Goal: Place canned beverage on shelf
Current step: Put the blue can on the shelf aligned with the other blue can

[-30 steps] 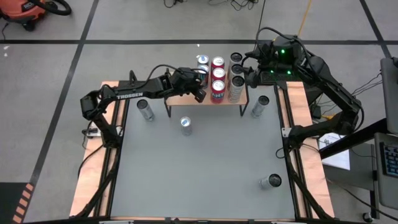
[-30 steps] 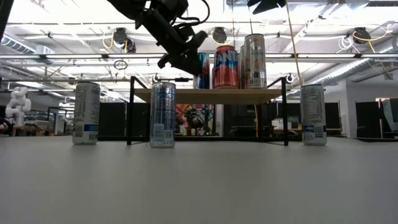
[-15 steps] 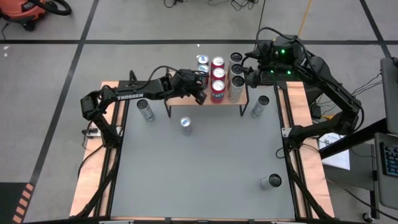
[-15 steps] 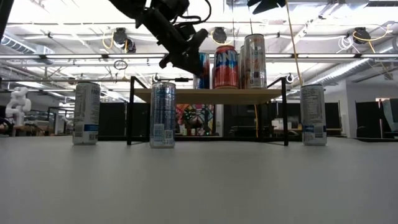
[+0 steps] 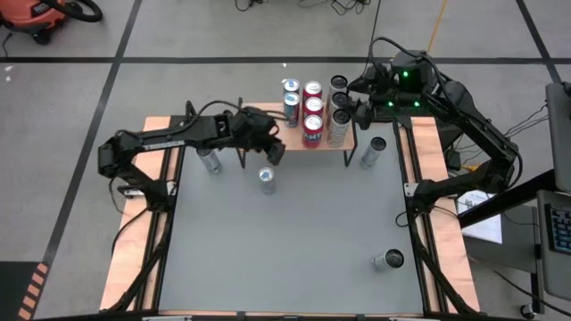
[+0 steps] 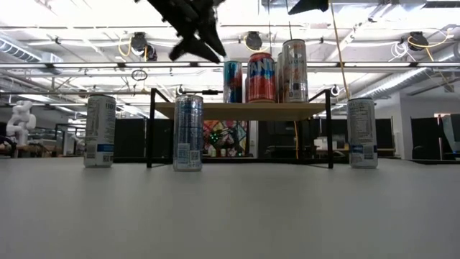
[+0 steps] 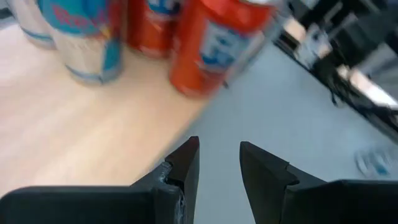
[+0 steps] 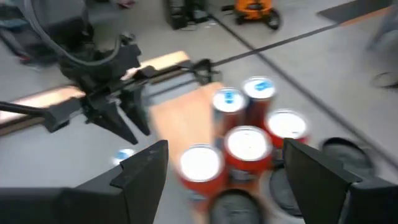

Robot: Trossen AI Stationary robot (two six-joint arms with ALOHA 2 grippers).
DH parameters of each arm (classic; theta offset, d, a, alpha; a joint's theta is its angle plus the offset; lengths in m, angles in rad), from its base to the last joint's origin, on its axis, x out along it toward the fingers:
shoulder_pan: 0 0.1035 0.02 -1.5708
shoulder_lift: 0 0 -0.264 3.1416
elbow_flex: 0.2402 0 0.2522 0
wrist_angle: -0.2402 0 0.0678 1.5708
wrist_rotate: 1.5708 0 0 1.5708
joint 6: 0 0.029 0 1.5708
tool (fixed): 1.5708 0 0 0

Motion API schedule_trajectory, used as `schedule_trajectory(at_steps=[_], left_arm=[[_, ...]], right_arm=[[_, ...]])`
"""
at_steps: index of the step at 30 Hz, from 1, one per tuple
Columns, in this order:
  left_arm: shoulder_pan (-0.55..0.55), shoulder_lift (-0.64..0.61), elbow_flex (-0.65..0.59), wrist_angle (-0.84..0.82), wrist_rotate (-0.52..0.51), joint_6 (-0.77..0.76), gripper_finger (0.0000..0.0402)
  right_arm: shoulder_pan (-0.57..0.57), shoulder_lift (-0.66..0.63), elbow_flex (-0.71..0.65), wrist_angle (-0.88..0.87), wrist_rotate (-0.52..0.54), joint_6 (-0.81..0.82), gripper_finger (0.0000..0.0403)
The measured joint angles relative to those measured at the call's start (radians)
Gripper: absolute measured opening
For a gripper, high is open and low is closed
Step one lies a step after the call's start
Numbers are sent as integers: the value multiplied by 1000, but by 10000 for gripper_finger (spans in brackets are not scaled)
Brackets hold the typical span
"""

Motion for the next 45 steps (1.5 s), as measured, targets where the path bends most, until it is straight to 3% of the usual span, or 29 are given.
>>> schedule_trajectory(at_steps=[6,9,15,19,23,30,36,45], left_arm=[[-119,-62,0,-178,14,11,118],[-158,-64,0,-311,20,-48,138],[-206,-63,-2,-522,-106,-133,243],[-212,-63,-2,-487,-118,-131,313],[-211,-58,-2,-461,-110,-133,353],[-197,-5,-2,-458,-95,-204,365],[-196,51,-2,-449,-110,-237,365],[-182,110,-2,-404,-123,-239,365]], right_arm=[[22,0,0,49,-158,208,276],[58,0,0,103,-181,323,276],[179,0,0,220,-168,481,276],[277,0,0,236,-106,530,276],[370,0,0,236,-61,545,276],[522,0,0,220,-31,594,276],[628,0,0,158,92,620,276],[694,-3,0,15,137,614,276]])
